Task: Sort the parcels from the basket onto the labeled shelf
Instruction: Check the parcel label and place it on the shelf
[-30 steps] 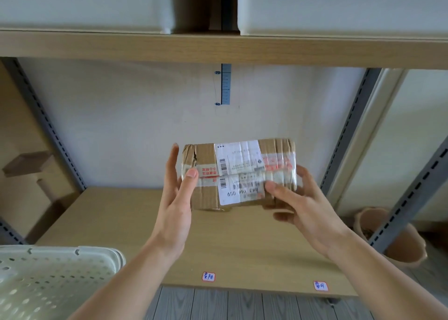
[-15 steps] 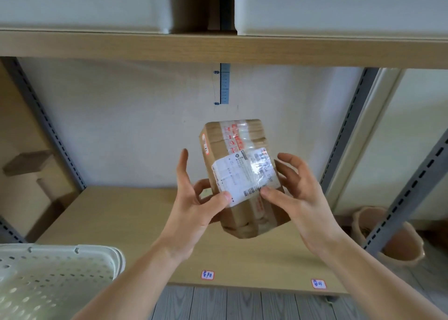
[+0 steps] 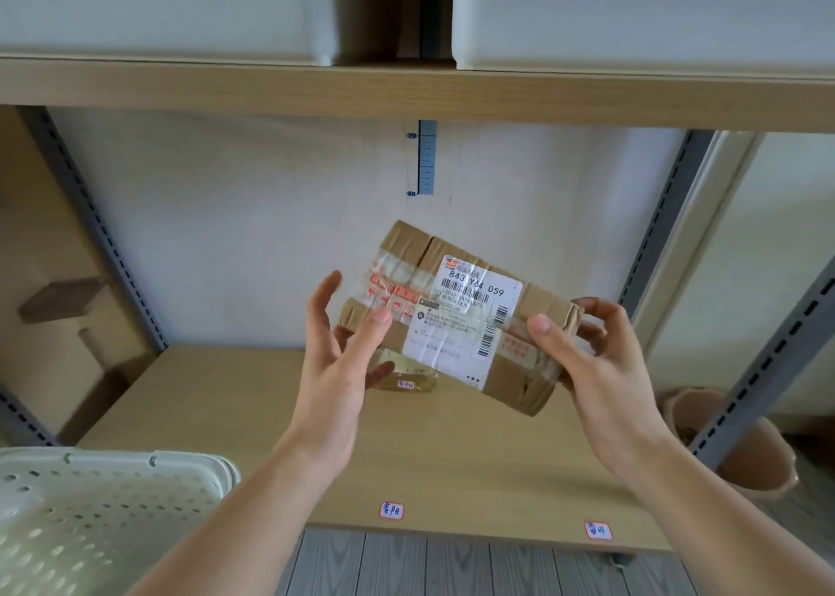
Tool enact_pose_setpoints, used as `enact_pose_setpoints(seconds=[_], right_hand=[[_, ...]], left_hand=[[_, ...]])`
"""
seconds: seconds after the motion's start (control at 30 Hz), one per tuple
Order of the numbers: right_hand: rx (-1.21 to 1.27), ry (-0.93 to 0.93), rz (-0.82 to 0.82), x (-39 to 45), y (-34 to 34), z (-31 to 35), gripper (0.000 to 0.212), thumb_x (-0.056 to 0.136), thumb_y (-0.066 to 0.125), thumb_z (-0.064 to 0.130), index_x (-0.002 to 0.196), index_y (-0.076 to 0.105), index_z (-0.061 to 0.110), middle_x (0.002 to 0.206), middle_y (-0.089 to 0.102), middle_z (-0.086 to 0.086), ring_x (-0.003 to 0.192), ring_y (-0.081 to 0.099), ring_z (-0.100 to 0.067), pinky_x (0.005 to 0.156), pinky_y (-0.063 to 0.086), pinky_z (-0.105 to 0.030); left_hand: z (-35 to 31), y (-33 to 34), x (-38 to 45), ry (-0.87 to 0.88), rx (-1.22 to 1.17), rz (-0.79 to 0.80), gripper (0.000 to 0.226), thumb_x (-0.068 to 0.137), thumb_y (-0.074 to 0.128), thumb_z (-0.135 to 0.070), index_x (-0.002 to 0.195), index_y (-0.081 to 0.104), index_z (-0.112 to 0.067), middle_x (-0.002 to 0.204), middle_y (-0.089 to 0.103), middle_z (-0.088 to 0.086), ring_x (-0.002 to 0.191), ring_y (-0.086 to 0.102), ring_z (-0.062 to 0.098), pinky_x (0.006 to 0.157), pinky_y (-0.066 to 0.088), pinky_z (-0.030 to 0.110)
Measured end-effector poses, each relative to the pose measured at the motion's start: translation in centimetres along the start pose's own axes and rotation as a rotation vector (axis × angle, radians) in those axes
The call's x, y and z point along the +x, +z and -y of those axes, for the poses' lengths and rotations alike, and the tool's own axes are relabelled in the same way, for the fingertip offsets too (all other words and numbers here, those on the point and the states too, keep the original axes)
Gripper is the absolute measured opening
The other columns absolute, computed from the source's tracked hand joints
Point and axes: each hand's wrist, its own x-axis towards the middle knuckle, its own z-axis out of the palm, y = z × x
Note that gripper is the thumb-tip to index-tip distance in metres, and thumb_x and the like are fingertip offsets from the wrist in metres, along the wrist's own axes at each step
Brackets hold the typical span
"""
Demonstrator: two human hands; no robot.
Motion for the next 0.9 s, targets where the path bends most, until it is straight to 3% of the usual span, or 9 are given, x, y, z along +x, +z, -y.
enact_pose_setpoints(seconds=[0.07,0.17,0.27,0.37,0.53,0.63,0.7,0.8,0.9], right_hand=[[-0.002,-0.034,-0.036,0.0,-0.2,0.0,0.08,0.046,0.093,0.066,0.102,0.059,0.019,0.121,0.071,-0.013,0.104,0.076,-0.028,0.09,0.061,-0.054],[-0.035,-0.086,-0.037,-0.3,-0.2,0.5,0.057,0.064,0.085,0.063,0.095,0.065,0.019,0.1,0.076,0.0,0.09,0.074,-0.02,0.093,0.058,-0.061],[-0.064,-0.132,0.058,-0.7,0.0,0.9,0.035,0.088,0.076,0.041,0.117,0.069,0.023,0.108,0.078,0.005,0.1,0.075,-0.013,0.092,0.06,-0.045],[-0.14,-0.168,0.106,-0.9,-0.1,1.0,0.041,0.095,0.07,0.018,0.134,0.062,0.025,0.118,0.076,0.006,0.108,0.074,-0.008,0.085,0.061,-0.029],[-0.129,-0.247,0.079,-1.1,-0.3,1.4,0.052,0.08,0.074,0.032,0.13,0.064,0.024,0.118,0.076,0.001,0.108,0.074,-0.016,0.085,0.062,-0.035],[-0.112,-0.326,0.069,-1.5,-0.5,2.1,0.053,0.078,0.073,0.034,0.13,0.063,0.024,0.12,0.075,-0.002,0.111,0.073,-0.023,0.087,0.061,-0.041],[-0.097,-0.366,0.066,-1.8,-0.6,2.5,0.052,0.079,0.073,0.034,0.128,0.063,0.025,0.119,0.075,-0.001,0.111,0.073,-0.021,0.084,0.062,-0.037],[-0.081,-0.423,0.064,-2.1,-0.7,2.8,0.045,0.081,0.072,0.03,0.125,0.063,0.026,0.116,0.076,0.001,0.11,0.074,-0.02,0.082,0.063,-0.03],[-0.06,-0.462,0.041,-2.2,-0.7,2.9,0.045,0.082,0.072,0.027,0.125,0.062,0.021,0.112,0.077,0.002,0.109,0.074,-0.019,0.08,0.061,-0.022]], left_hand=[[-0.3,-0.2,0.1,-0.027,0.029,-0.065,0.038,0.081,0.072,-0.048,0.111,0.058,-0.028,0.105,0.072,0.005,0.098,0.063,0.024,0.081,0.051,0.042],[-0.6,-0.5,0.1,-0.045,0.13,-0.096,0.059,0.074,0.073,-0.066,0.093,0.052,-0.014,0.095,0.064,0.01,0.088,0.056,0.027,0.081,0.05,0.054],[-1.1,-0.6,-0.1,-0.015,0.195,-0.118,0.07,0.074,0.069,-0.067,0.094,0.048,-0.003,0.082,0.055,0.013,0.081,0.05,0.023,0.077,0.047,0.046],[-1.4,-0.6,-0.3,0.013,0.201,-0.123,0.072,0.076,0.068,-0.062,0.095,0.045,0.003,0.084,0.051,0.005,0.077,0.043,0.02,0.071,0.035,0.035],[-2.4,-0.4,-0.9,0.089,0.229,-0.072,0.071,0.073,0.075,-0.06,0.099,0.049,0.0,0.08,0.058,0.016,0.075,0.052,0.018,0.071,0.041,0.034],[-2.7,-0.4,-1.4,0.148,0.238,-0.046,0.063,0.07,0.076,-0.058,0.1,0.053,-0.007,0.098,0.072,0.022,0.087,0.066,0.033,0.079,0.051,0.046],[-2.8,-0.5,-1.5,0.174,0.235,-0.032,0.053,0.072,0.077,-0.054,0.103,0.056,-0.017,0.107,0.075,0.013,0.101,0.072,0.034,0.086,0.058,0.047],[-3.0,-0.5,-1.8,0.225,0.228,0.011,0.05,0.081,0.077,-0.043,0.121,0.057,-0.022,0.116,0.075,0.005,0.106,0.074,0.024,0.081,0.062,0.031],[-3.5,-0.2,-2.0,0.306,0.289,0.049,0.055,0.088,0.071,-0.037,0.138,0.052,-0.023,0.124,0.073,0.002,0.11,0.073,0.023,0.088,0.062,0.042]])
